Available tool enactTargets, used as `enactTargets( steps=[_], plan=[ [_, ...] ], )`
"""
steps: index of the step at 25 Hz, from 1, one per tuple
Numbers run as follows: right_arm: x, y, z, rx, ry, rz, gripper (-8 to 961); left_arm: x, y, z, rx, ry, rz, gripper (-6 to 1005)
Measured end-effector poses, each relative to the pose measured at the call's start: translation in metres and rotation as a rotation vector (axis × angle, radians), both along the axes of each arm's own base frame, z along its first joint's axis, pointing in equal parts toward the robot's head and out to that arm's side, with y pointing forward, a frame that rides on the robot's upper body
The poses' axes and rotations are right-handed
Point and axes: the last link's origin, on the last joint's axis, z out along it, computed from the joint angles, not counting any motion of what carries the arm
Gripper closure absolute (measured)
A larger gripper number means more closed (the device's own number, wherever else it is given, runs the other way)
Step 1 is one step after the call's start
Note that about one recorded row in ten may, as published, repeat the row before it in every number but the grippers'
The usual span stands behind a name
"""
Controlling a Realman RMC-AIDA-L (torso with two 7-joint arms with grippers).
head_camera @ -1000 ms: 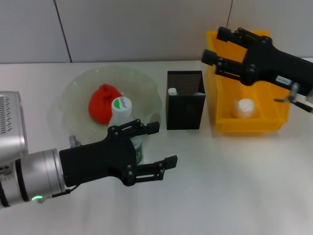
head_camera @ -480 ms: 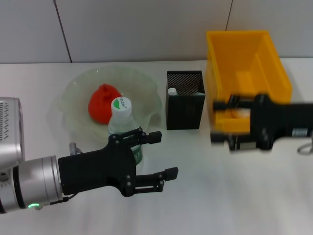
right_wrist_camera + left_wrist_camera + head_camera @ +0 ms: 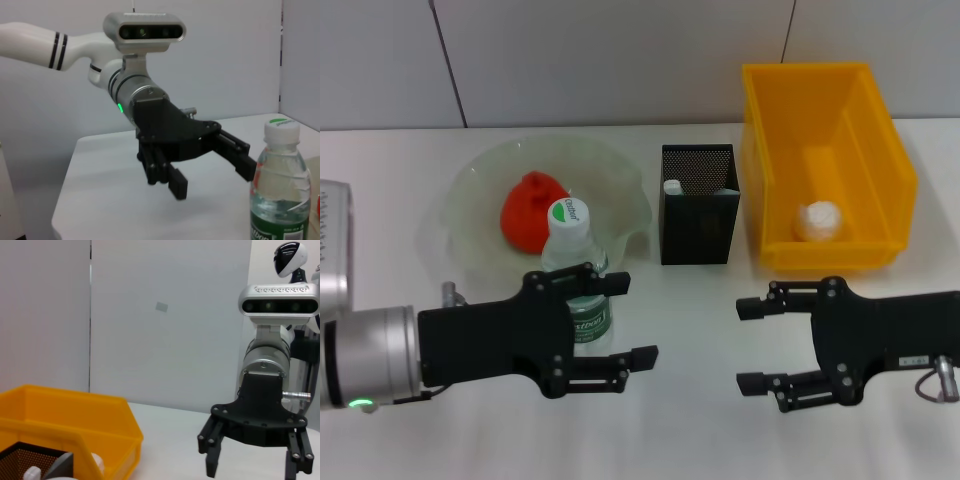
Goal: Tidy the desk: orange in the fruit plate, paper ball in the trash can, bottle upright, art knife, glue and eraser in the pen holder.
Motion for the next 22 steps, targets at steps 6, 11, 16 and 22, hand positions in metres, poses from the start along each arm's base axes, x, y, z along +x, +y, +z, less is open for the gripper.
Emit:
enactTargets(
  steps=[6,11,16,22],
  plan=[
    [0.004,-0.007,0.0,0.004,0.015,0.008,179,-0.004,0.0,0.009,0.006,0.012,-0.013,158],
    [0.004,-0.008,0.0,0.01,0.027,0.008,179,-0.004,0.0,0.01,0.006,0.017,-0.015,158],
    [0.003,-0.007,-0.001,0.008,0.03,0.01,179,-0.007,-0.006,0.011,-0.021,0.028,-0.031,158],
    [0.003,-0.007,-0.002,0.009,0.03,0.01,179,-0.009,-0.009,0.015,-0.029,0.018,-0.037,158]
  ],
)
